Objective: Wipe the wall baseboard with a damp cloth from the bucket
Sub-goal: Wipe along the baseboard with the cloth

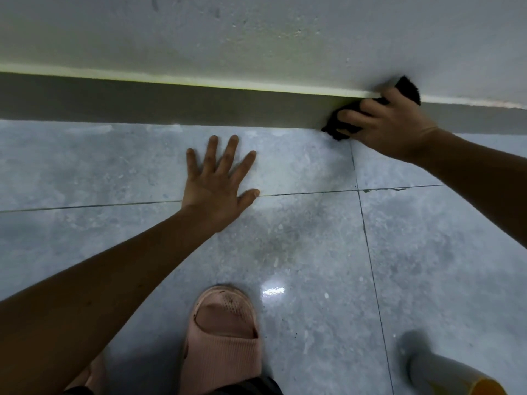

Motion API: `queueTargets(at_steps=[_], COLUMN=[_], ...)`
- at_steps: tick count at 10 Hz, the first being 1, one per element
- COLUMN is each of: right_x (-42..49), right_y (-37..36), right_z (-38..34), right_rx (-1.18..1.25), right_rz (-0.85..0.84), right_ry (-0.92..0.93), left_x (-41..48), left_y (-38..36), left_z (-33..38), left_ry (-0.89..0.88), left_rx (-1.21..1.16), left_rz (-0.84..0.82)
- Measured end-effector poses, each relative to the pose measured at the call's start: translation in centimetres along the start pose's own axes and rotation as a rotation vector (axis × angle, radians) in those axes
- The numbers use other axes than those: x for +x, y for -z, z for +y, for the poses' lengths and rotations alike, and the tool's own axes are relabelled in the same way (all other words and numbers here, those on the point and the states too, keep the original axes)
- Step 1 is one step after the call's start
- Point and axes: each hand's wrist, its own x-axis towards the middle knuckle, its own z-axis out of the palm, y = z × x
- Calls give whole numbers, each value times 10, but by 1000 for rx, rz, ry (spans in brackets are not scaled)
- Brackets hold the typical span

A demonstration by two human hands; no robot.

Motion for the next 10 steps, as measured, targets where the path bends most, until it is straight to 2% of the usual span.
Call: queueTargets(at_steps=[1, 3, 4, 6, 7, 8, 9, 10], right_x=[-14, 25, 48, 33, 11, -10, -18, 7], right_y=[3, 22, 20, 7, 2, 5, 22, 32], right_z=[10, -5, -13, -2, -3, -4, -33, -79], right_rx=[-27, -67, -34, 3, 6, 5, 243, 762], right_rz=[7, 200, 237, 70, 35, -9, -113, -24], right_ry=[-52, -156, -126, 26, -18, -159, -624, -1354], left_x=[-1, -1, -1, -1, -1, 0, 0, -1], left_y=[0, 0, 3, 4, 4, 5, 7, 7], left_z=[0, 0, 0, 0, -1, -2, -2, -2], left_ry=[1, 1, -1, 0, 1, -4, -13, -12], left_rx=[2, 14, 17, 6, 5, -1, 3, 10], left_rz=[6, 1, -17, -33, -31, -47, -62, -57])
